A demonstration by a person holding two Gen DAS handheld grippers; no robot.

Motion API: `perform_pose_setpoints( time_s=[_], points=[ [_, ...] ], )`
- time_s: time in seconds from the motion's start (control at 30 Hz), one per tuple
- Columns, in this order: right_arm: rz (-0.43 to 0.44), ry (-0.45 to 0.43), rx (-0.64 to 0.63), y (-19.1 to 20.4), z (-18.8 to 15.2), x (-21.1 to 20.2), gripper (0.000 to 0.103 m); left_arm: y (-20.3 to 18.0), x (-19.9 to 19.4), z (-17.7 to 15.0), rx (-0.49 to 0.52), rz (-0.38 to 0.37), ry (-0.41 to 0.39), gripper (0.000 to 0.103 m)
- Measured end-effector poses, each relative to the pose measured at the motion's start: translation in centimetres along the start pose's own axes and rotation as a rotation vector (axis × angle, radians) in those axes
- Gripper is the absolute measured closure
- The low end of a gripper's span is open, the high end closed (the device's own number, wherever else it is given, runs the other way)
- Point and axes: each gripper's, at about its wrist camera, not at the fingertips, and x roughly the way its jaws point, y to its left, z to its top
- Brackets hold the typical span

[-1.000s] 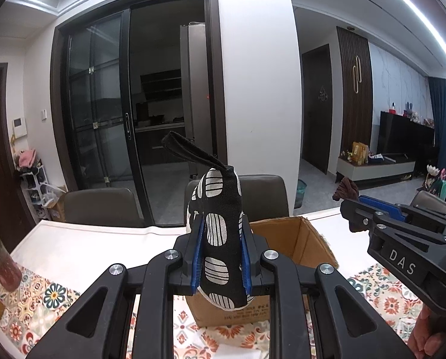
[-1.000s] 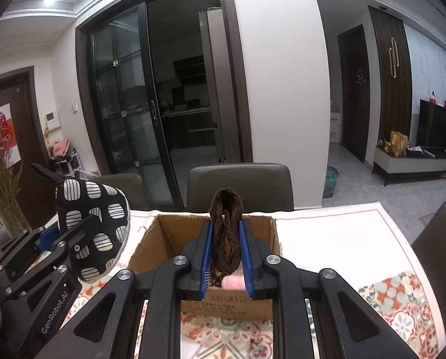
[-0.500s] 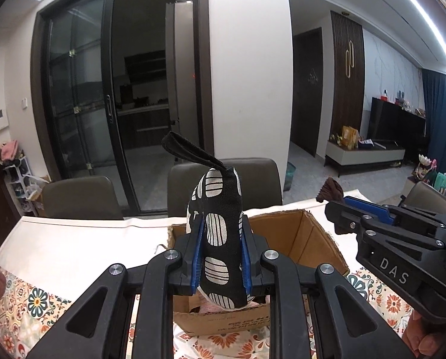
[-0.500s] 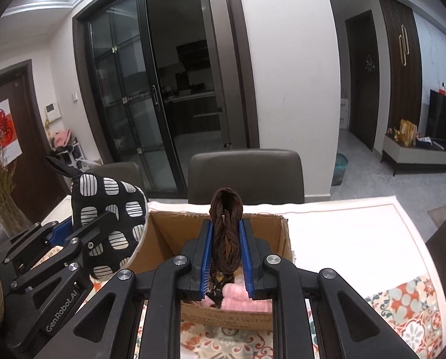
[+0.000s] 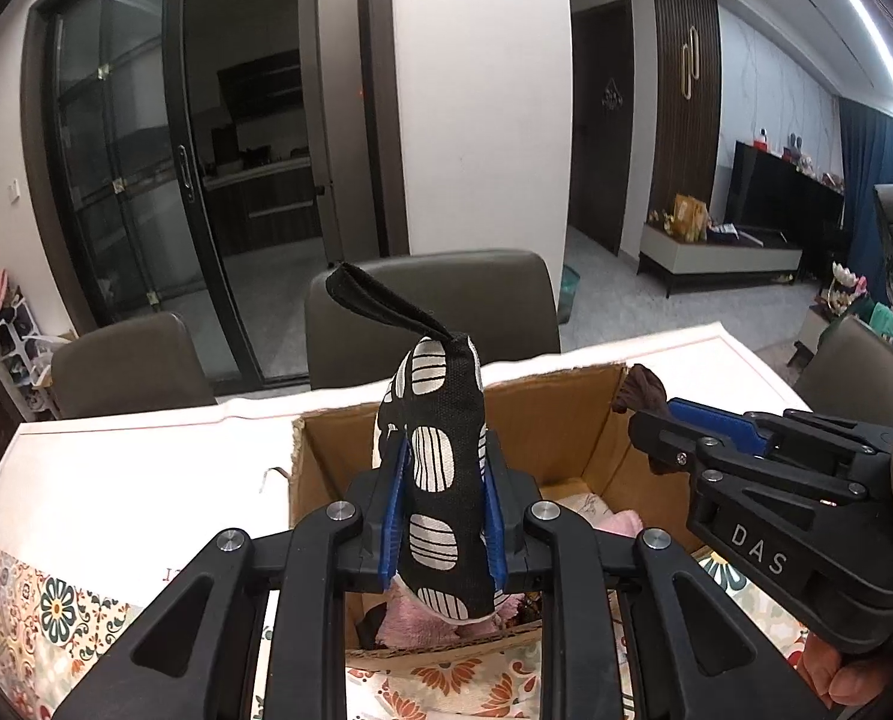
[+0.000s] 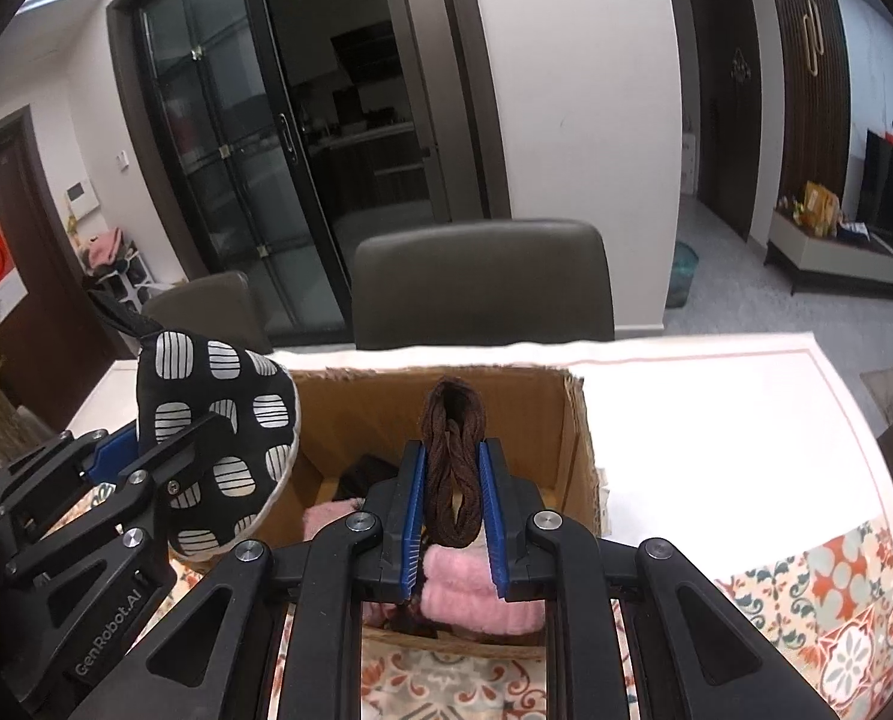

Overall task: Organize soft objects
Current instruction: 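Open both tools to drop the spotted pouch and hair tie into the box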

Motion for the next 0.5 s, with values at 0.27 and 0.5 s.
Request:
perform_pose_setpoints(
  time_s=[0.27,0.5],
  points=[
    [-0.010,0.059,0.008,-0.2,-0.5,1.6,0.082,-0.1,2.1,-0.3,-0.003,-0.026,0.078,0.076],
    [-0.045,0.067,0.019,-0.4,-0.3,1.6,0.056,0.2,1.2,-0.5,0.012,-0.004,0.057,0.049]
  ],
)
